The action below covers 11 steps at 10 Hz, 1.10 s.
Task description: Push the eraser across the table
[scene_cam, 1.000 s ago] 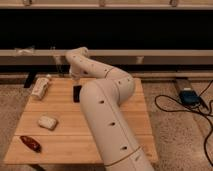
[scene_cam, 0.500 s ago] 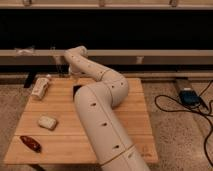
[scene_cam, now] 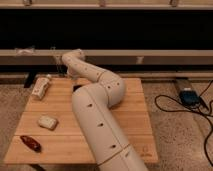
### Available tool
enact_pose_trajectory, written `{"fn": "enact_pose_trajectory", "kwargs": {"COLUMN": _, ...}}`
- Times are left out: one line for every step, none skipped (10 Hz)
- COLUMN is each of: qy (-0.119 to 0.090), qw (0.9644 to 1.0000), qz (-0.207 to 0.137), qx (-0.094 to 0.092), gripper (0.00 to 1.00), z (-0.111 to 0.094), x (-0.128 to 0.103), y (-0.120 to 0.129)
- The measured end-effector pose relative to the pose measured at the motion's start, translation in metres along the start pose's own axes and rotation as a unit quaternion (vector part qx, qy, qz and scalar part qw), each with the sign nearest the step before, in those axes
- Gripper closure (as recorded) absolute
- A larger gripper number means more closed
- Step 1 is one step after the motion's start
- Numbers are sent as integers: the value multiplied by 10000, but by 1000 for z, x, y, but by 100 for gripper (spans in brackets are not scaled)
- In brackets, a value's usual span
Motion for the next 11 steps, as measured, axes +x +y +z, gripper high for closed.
{"fn": "enact_pose_trajectory", "kwargs": {"qy": 33, "qw": 10000, "qz": 5, "qx": 7, "gripper": 100, "z": 3, "x": 3, "y": 0}}
{"fn": "enact_pose_trajectory", "kwargs": {"qy": 62, "qw": 10000, "qz": 20, "qx": 24, "gripper": 100, "z": 5, "x": 7, "y": -2}}
{"fn": "enact_pose_trajectory", "kwargs": {"qy": 85, "qw": 10000, "qz": 28, "qx": 14, "gripper": 100, "z": 7, "x": 10, "y": -2}}
{"fn": "enact_pose_trajectory", "kwargs": {"qy": 119, "qw": 9999, "qz": 33, "qx": -10, "gripper": 100, "z": 8, "x": 15, "y": -1}}
{"fn": "enact_pose_trajectory", "kwargs": {"qy": 146, "qw": 9999, "qz": 27, "qx": -35, "gripper": 100, "z": 9, "x": 18, "y": 1}}
{"fn": "enact_pose_trajectory", "kwargs": {"qy": 157, "qw": 9999, "qz": 21, "qx": -50, "gripper": 100, "z": 9, "x": 20, "y": 3}}
{"fn": "enact_pose_trajectory", "kwargs": {"qy": 172, "qw": 9998, "qz": 12, "qx": -74, "gripper": 100, "z": 9, "x": 23, "y": 6}}
{"fn": "enact_pose_trajectory", "kwargs": {"qy": 185, "qw": 9998, "qz": 2, "qx": -99, "gripper": 100, "z": 8, "x": 26, "y": 9}}
{"fn": "enact_pose_trajectory", "kwargs": {"qy": 191, "qw": 9998, "qz": -11, "qx": -115, "gripper": 100, "z": 8, "x": 28, "y": 11}}
{"fn": "enact_pose_trajectory", "kwargs": {"qy": 184, "qw": 9997, "qz": -20, "qx": -141, "gripper": 100, "z": 5, "x": 29, "y": 15}}
{"fn": "enact_pose_trajectory", "kwargs": {"qy": 203, "qw": 9996, "qz": -48, "qx": -176, "gripper": 100, "z": 4, "x": 32, "y": 19}}
